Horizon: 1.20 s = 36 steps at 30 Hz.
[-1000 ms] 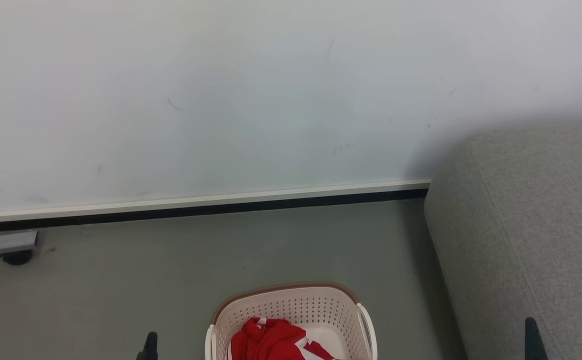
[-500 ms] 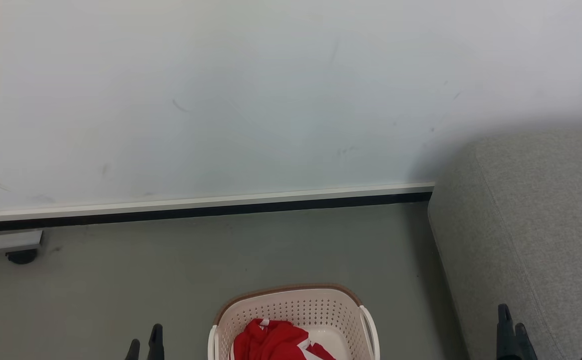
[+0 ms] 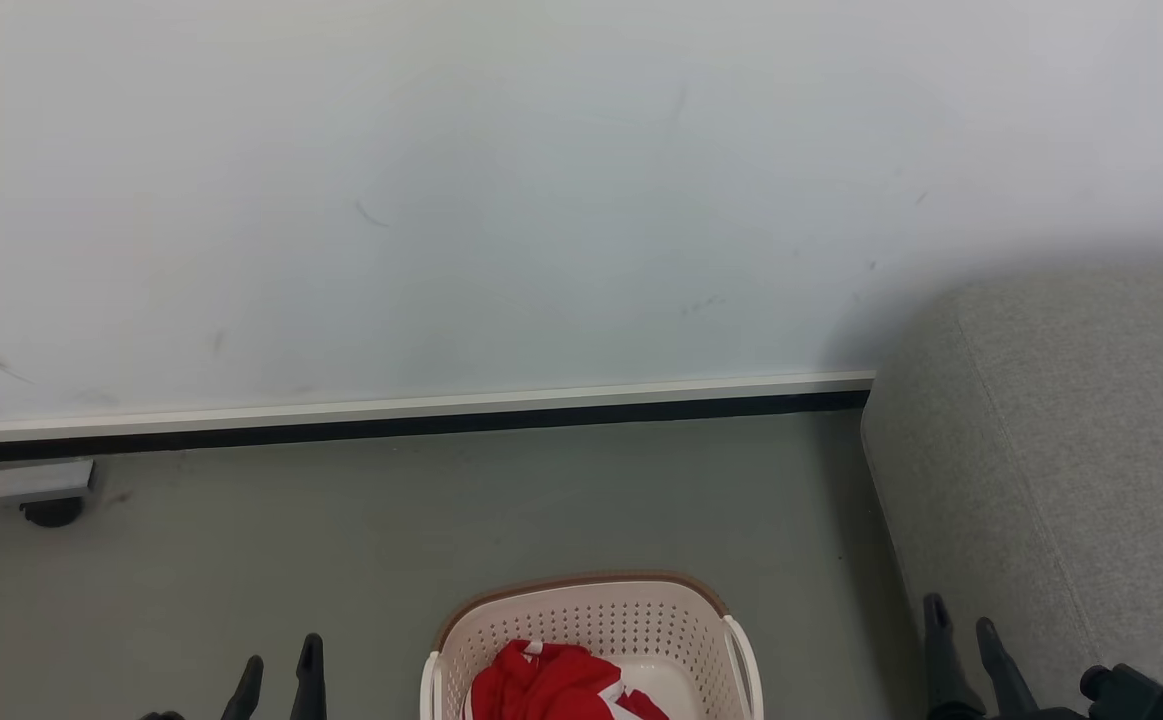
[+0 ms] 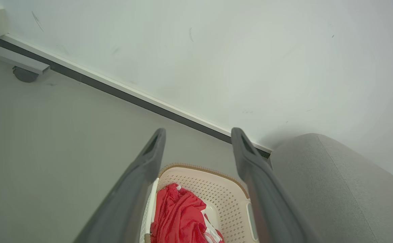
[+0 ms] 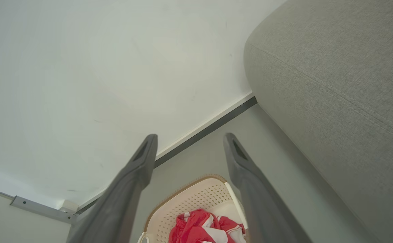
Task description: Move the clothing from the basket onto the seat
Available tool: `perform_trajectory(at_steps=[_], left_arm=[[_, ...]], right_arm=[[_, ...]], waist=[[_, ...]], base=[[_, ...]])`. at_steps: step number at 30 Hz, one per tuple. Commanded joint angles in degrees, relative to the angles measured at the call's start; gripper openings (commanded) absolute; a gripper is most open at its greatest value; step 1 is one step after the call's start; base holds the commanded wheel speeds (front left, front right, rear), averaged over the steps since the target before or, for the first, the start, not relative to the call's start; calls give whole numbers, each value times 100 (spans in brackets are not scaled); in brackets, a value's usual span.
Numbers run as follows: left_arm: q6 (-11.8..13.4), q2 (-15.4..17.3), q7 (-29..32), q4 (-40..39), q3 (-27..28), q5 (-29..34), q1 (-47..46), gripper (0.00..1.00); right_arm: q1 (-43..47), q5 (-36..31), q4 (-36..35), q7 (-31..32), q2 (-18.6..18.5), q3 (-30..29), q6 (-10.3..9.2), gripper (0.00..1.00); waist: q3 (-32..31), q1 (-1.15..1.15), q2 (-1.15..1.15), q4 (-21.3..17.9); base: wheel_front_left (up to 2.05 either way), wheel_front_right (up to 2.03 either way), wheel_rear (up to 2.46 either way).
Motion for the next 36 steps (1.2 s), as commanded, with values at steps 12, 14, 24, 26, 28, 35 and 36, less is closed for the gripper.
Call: perform_trajectory(at_steps=[12,14,24,26,28,35,36], left_arm=[[-132,51,-229,-69,-95,753,-157,100],[-149,36,-265,-80,-103,836,-153,100],[-159,-30,-401,40,-115,1233,-125,100],[-151,-49,-431,74,-106,1261,-139,100],[-128,-67,-458,128,-100,1306,-152,100],[-62,-97,-542,317,-138,1497,-203,100],[-53,-99,-558,329,-143,1543,-201,100]], right_arm=[[-160,-706,136,130,-47,142,3,100],[-184,-814,163,130,-48,164,3,100],[-251,-1274,289,115,-52,304,3,100],[-253,-1360,313,106,-53,328,3,100],[-275,-1433,338,96,-54,343,3,100],[-320,-1740,422,29,-56,328,3,100],[-323,-1789,427,20,-56,316,3,100]], waist=[[-50,0,0,39],[-57,0,0,43],[-94,0,0,72],[-100,0,0,81],[-106,0,0,89],[-139,0,0,96],[-145,0,0,97]], base=[[0,0,0],[0,0,0],[0,0,0],[0,0,0],[0,0,0],[0,0,0],[0,0,0]])
